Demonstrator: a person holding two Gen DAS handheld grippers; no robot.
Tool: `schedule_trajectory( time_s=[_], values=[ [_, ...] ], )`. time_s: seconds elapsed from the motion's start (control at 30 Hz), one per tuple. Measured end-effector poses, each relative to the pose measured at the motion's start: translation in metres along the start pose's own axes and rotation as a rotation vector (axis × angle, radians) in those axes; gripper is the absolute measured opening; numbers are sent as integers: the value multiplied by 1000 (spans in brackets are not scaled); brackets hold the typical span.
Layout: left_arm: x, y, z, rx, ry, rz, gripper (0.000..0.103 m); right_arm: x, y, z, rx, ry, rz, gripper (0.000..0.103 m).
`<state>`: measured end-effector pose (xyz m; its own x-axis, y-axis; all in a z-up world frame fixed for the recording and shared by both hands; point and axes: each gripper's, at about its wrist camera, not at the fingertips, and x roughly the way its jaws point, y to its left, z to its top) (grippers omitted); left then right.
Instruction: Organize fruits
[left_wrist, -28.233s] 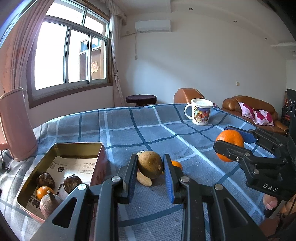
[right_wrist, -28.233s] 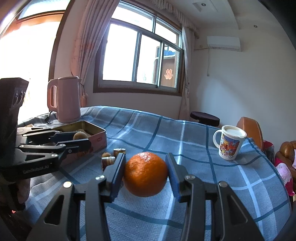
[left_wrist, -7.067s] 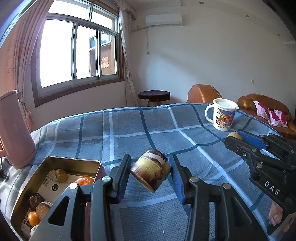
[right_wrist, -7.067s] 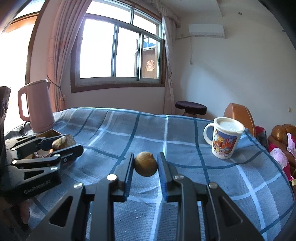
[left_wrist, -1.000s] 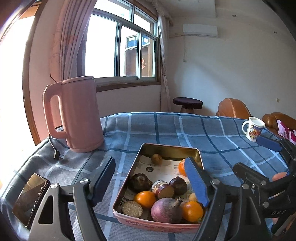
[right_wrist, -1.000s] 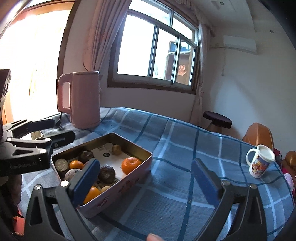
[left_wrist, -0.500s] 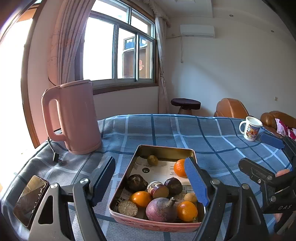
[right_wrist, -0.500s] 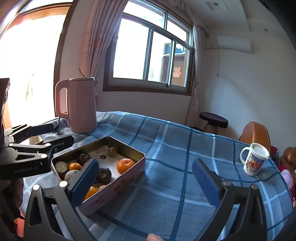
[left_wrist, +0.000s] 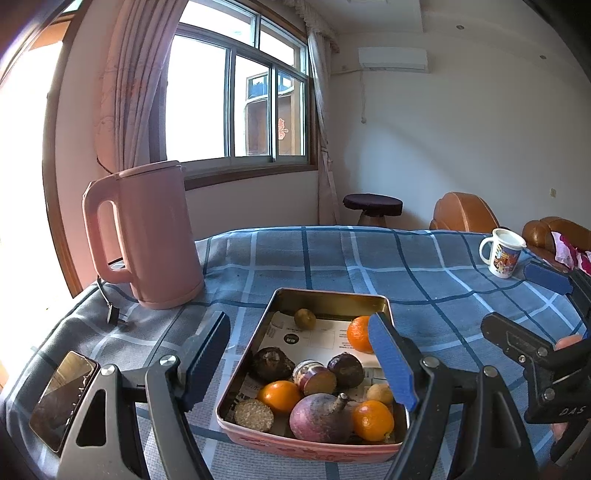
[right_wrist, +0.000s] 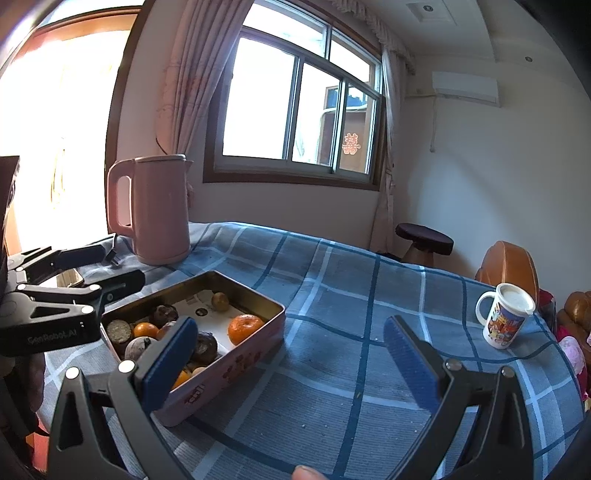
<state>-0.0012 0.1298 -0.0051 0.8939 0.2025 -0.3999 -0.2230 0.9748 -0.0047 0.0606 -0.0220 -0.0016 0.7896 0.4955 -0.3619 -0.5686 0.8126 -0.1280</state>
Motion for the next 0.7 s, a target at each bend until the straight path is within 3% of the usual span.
schedule_trajectory(
  time_s=[0.6, 0.7],
  values=[
    [-1, -3, 0, -8, 3, -5, 80, -7, -3, -3, -13, -12, -10, 103],
    [-1, -3, -1, -12, -2, 17, 90, -6, -3, -3, -13, -10, -11, 103]
  ],
)
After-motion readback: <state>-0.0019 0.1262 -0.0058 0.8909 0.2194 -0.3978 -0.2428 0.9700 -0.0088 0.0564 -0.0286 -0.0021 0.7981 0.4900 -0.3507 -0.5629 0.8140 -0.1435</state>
